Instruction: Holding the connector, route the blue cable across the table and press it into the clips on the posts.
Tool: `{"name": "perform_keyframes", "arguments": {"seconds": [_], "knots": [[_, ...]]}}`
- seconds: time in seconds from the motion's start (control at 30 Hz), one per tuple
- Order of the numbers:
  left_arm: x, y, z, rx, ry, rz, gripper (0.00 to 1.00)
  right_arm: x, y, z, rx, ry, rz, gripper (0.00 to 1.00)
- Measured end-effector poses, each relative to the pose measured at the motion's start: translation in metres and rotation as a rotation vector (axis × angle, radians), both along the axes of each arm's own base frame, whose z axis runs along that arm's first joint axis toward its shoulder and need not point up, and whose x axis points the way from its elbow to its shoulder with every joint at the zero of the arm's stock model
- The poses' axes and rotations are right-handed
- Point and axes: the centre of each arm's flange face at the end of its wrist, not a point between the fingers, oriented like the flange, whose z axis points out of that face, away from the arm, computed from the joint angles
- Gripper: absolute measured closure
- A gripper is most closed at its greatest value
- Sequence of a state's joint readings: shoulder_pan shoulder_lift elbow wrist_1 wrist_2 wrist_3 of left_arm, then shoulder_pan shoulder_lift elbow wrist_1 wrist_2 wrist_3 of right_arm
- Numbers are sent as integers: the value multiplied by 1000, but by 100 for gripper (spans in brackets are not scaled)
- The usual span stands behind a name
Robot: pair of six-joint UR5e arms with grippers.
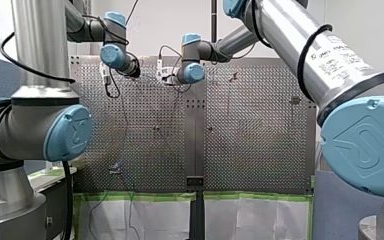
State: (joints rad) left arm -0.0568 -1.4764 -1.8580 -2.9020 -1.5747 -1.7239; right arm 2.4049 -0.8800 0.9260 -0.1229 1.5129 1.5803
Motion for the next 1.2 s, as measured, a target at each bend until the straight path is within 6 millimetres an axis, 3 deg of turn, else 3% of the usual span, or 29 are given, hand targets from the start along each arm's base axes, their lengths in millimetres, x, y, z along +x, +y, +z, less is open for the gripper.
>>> {"name": "perform_keyframes", "arguments": {"seconds": [0.6,0.8,0.87,0.9,0.97,1.0,1.03,1.07,1.1,1.13,1.2], "knots": [[60,-11,-6,-17,-5,39,2,-1,-1,0,3,1,0,100],[74,-14,-23,-12,26,41,6,-1,-2,0,3,1,-1,100],[76,-14,-27,-12,34,44,25,-1,-2,0,3,2,0,100],[76,-14,-28,-12,36,47,25,-1,-2,0,4,2,0,100],[77,-13,-29,-11,38,57,52,-1,-2,0,4,2,-1,100],[77,-13,-29,-11,39,61,52,-2,-2,0,4,2,-1,100],[77,-12,-29,-11,39,65,71,-2,-2,-1,4,2,-1,100],[77,-12,-30,-11,40,68,83,-2,-2,-1,4,2,-1,100],[77,-12,-30,-11,41,71,83,-2,-2,-1,4,3,-1,100],[76,-12,-30,-11,42,72,100,-2,-2,0,4,3,-1,100],[76,-12,-30,-10,45,74,100,-2,-2,-1,4,3,-1,100]]}}
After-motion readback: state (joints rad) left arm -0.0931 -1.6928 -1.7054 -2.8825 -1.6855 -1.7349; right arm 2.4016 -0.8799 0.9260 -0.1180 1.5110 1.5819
